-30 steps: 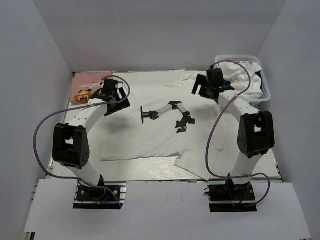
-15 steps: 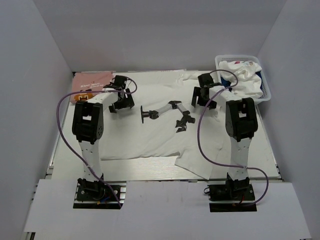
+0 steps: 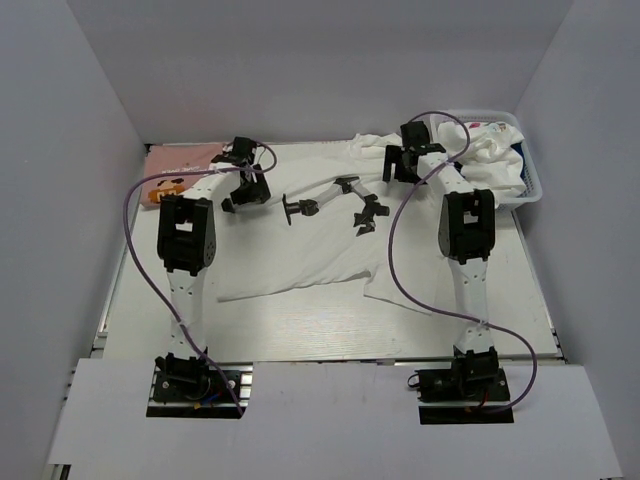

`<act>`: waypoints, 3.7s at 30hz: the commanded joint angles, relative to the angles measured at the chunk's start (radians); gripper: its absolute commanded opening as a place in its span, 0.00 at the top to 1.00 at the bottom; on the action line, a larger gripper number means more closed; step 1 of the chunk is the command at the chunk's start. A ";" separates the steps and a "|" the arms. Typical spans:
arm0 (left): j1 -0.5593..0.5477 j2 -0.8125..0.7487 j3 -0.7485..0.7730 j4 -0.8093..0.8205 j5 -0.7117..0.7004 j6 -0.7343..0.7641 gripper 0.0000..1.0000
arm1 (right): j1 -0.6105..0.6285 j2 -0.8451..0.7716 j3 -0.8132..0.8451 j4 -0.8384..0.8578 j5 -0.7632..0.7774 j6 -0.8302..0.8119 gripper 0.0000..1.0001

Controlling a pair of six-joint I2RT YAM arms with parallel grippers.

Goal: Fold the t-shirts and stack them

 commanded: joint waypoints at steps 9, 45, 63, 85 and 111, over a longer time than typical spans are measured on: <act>-0.013 -0.640 -0.519 0.003 0.031 -0.212 0.00 | 0.182 -0.670 -0.707 0.342 0.090 -0.195 0.10; 0.036 -0.913 -1.219 0.103 0.054 -0.456 1.00 | 0.363 -1.271 -1.556 0.066 0.073 0.332 0.10; 0.015 -1.046 -1.250 0.022 0.086 -0.447 1.00 | 0.363 -1.517 -1.590 -0.199 0.052 0.549 1.00; 0.034 -0.921 -0.908 -0.029 0.100 -0.392 1.00 | 0.319 -1.320 -1.250 -0.141 0.156 0.398 1.00; 0.162 -0.239 -0.178 -0.138 0.015 -0.383 0.00 | 0.018 -0.327 -0.166 -0.210 -0.124 0.149 0.22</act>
